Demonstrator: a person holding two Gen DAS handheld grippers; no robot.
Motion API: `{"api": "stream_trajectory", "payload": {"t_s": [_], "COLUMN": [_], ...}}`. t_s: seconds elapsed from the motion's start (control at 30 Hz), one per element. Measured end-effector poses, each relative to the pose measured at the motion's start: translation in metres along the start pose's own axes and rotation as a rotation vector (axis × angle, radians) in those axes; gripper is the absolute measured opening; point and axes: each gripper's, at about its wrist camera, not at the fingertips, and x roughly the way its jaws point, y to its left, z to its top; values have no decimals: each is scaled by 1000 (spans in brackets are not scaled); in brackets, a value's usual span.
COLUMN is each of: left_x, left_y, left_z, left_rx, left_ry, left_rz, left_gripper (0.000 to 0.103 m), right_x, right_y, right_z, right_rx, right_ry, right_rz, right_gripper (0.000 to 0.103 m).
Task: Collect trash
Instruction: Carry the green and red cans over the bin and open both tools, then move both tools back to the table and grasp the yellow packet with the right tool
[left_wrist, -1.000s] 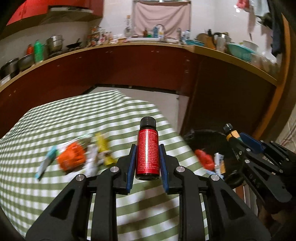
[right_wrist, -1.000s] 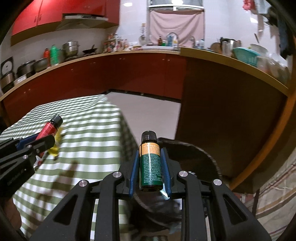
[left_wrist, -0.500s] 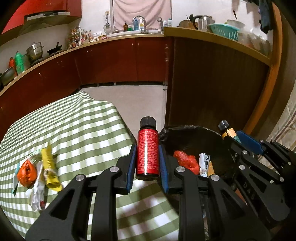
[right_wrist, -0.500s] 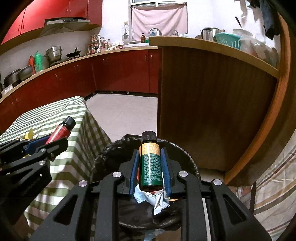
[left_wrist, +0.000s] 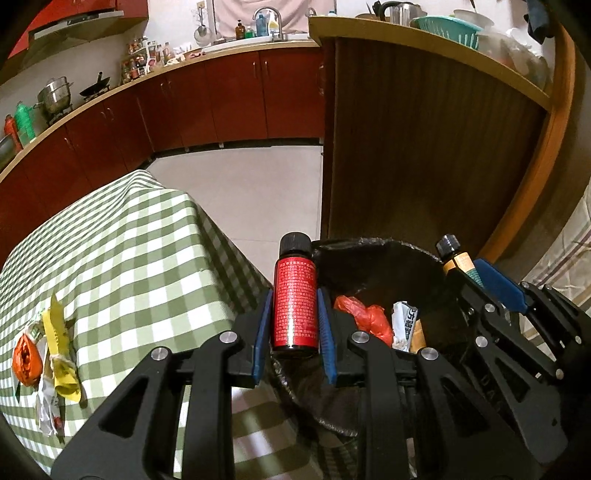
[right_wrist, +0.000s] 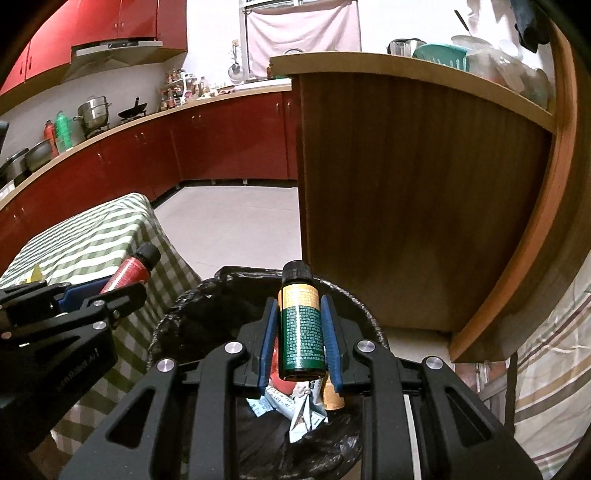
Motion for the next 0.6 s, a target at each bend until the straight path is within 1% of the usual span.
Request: {"api": "stream_trajectory", "payload": {"t_s": [0.13,0.2,0.4,0.47,0.53,0.6], "left_x": [2,1,-4,-10,-15,-23], "left_y": [-3,-3,2,9,14,22], "left_z": [0,-1,-2,-4,-6,-10], "left_rx": [2,-1,-19,-27,-39,-50], "left_ry": [15,12,7,5,-2,-11], "left_rz": [-5,-8,-3,-2,4,10], "left_gripper": [26,48,51,52,57,57], "right_x": [6,6,3,1,-2,-5], "right_y": [-3,-6,-5,-5,-3,0], "right_z": [-1,0,1,1,1,1], "right_rx": [12,18,16,15,13,8], "right_ry": [16,17,14,11,10,12], "right_rz": [8,9,-1,-4,-5,-3], "right_gripper": [25,25,28,31,33,33]}}
